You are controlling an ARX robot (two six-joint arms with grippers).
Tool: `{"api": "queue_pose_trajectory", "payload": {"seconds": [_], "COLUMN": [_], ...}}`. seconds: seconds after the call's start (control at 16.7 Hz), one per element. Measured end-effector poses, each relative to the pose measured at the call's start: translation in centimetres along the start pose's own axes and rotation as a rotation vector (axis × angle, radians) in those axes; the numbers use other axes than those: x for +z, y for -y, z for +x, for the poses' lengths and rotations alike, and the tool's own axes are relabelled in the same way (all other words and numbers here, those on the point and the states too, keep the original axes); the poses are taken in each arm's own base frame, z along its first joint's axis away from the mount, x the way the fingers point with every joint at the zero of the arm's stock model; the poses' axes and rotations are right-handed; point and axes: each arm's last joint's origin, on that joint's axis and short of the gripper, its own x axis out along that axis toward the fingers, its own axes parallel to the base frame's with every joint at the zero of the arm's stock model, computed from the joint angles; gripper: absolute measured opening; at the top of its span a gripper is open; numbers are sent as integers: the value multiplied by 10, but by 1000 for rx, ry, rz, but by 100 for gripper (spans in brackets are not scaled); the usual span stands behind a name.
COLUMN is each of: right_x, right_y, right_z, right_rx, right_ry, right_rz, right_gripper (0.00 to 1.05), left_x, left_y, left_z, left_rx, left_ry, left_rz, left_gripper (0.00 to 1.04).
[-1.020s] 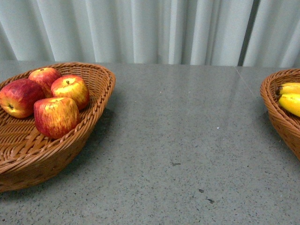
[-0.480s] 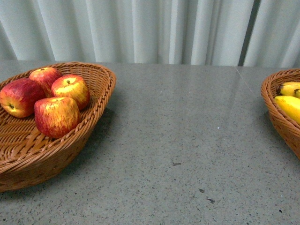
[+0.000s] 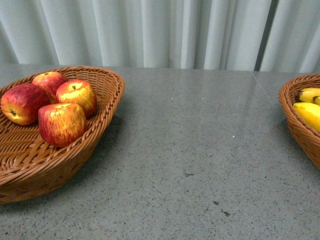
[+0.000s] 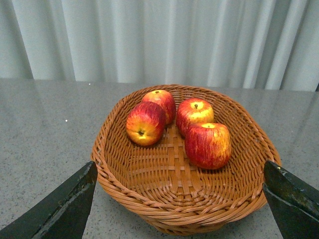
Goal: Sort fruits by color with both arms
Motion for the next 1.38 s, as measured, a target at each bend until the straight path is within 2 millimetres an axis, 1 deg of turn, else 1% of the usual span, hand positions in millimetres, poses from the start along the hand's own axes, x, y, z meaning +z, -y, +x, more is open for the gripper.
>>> {"api": "queue_pose_trajectory", "payload": {"seconds": [0.06, 0.12, 0.24, 0.3, 0.36, 0.42, 0.6, 0.9, 1.08, 1.14, 1.2, 1.38], "right_x": [-9, -16, -38, -46, -51, -54, -69, -83, -86, -90, -93, -93], "right_y": [-2, -7, -12, -16, -24, -25, -25, -25, -26, -26, -26, -26], "right_z": [-13, -19, -26, -29, -33, -36, -44, -55, -59, -60, -62, -65], "right_rx": [-32, -21, -14, -34, -13, 0, -16, -16, -16, -17, -16, -17], "right_ry": [34, 49, 21, 15, 21, 32, 22, 23, 32, 51, 34, 42], "right_rz": [8, 11, 16, 18, 19, 18, 19, 19, 19, 19, 19, 19], "right_gripper": [42, 31, 5, 2, 2, 2, 2, 2, 2, 2, 2, 2], "left_x": [0, 0, 0, 0, 0, 0, 0, 0, 0, 0, 0, 0], "left_y": [0, 0, 0, 0, 0, 0, 0, 0, 0, 0, 0, 0], "left_z": [0, 0, 0, 0, 0, 0, 0, 0, 0, 0, 0, 0], "left_rx": [-1, -1, 0, -1, -1, -1, -1, -1, -1, -1, -1, -1], "left_ry": [0, 0, 0, 0, 0, 0, 0, 0, 0, 0, 0, 0], "left_rz": [0, 0, 0, 0, 0, 0, 0, 0, 0, 0, 0, 0], "left_gripper": [98, 98, 98, 98, 98, 98, 98, 98, 98, 98, 98, 98]}}
